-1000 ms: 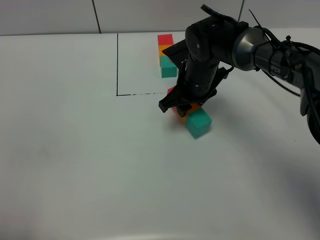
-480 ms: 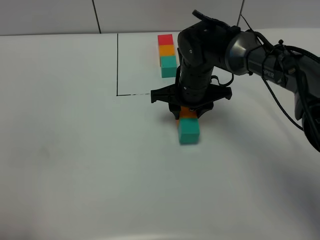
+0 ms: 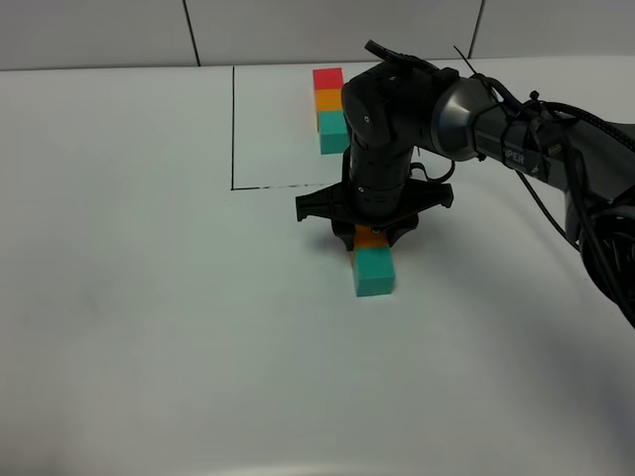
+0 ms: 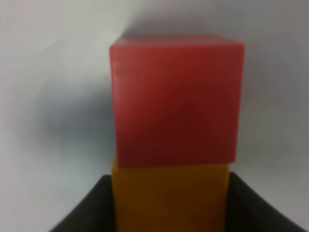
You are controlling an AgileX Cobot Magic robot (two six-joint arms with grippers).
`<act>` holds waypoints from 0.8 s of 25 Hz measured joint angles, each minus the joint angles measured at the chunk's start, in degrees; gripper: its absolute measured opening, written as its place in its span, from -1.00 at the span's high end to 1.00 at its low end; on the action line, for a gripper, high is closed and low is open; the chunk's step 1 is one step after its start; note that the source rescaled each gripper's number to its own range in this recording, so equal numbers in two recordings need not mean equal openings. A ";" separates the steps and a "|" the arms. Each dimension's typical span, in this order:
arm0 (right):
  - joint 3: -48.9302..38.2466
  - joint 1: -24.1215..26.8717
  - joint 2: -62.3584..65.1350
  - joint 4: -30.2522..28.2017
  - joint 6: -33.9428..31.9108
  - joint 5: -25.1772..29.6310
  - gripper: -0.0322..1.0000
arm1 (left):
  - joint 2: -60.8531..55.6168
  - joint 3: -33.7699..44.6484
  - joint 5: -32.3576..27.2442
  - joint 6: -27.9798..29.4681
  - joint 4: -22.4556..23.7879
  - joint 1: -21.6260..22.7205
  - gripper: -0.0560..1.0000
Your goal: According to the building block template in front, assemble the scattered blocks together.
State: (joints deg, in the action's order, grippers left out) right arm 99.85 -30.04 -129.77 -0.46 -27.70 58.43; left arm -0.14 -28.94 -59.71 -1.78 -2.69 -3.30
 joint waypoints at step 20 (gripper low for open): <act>0.00 3.63 5.82 1.10 5.83 2.50 -1.00 | 0.00 0.00 0.00 0.00 0.00 0.00 -0.50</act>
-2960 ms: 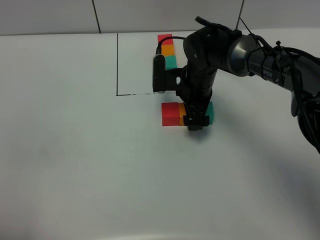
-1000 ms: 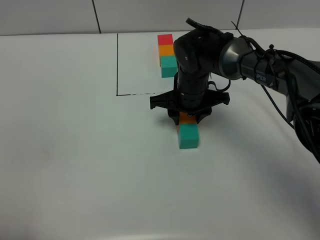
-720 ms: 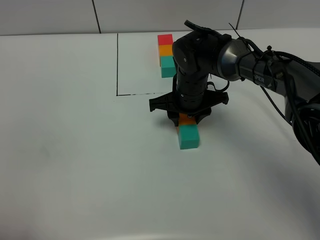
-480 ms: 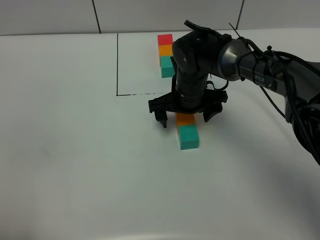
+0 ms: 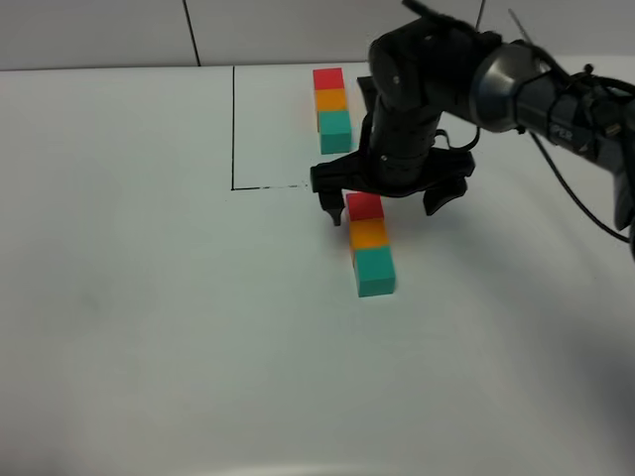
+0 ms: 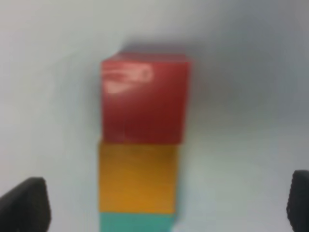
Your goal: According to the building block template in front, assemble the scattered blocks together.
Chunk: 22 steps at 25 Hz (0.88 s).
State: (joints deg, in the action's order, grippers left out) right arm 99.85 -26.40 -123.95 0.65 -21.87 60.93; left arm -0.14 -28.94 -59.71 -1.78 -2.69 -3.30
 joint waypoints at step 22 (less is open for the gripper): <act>-28.86 15.13 50.82 -4.51 14.88 -3.91 -0.91 | 0.00 0.00 0.00 0.00 0.00 0.00 -0.50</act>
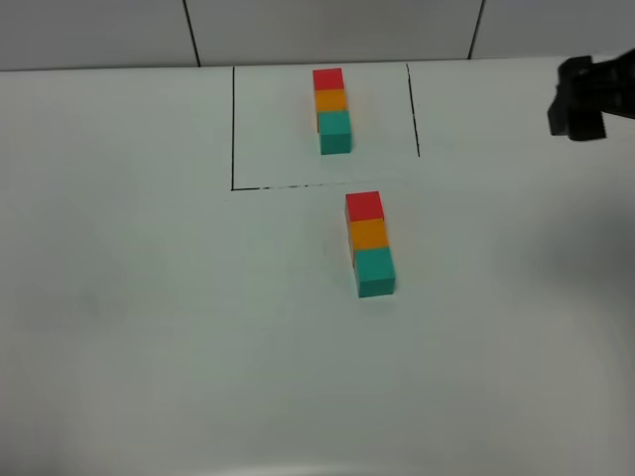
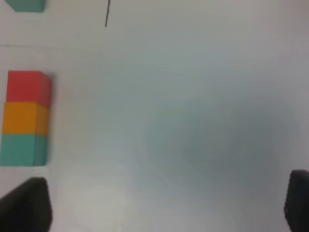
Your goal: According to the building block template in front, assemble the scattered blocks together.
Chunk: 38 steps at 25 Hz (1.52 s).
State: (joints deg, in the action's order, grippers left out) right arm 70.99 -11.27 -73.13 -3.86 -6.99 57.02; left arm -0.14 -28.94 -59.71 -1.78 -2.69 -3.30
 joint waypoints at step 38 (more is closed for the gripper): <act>-39.11 0.00 73.38 -0.03 -1.21 7.57 -0.78 | 0.00 0.00 0.00 0.00 0.00 0.00 -0.50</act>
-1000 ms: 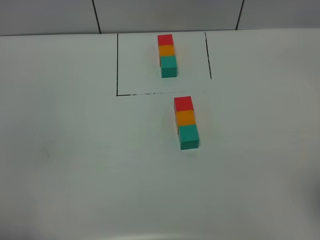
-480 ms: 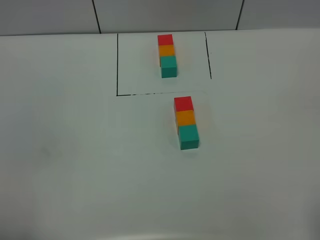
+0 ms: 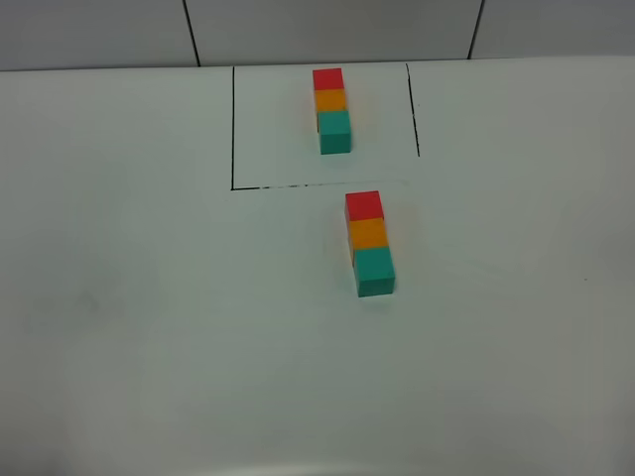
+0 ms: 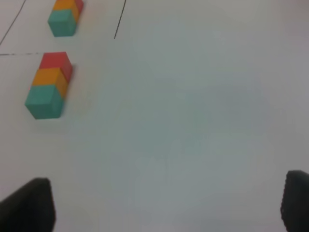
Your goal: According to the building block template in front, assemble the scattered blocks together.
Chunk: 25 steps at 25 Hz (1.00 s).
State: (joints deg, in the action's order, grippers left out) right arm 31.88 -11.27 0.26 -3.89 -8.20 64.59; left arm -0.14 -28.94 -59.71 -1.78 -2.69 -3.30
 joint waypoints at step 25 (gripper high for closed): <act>-3.28 0.08 0.19 0.00 0.13 -2.48 -0.46 | 0.00 0.00 0.00 0.00 0.05 0.00 -0.50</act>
State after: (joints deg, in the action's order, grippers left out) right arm 28.60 -11.19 0.44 -3.89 -8.06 62.11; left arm -0.14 -28.94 -59.71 -1.78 -2.64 -3.30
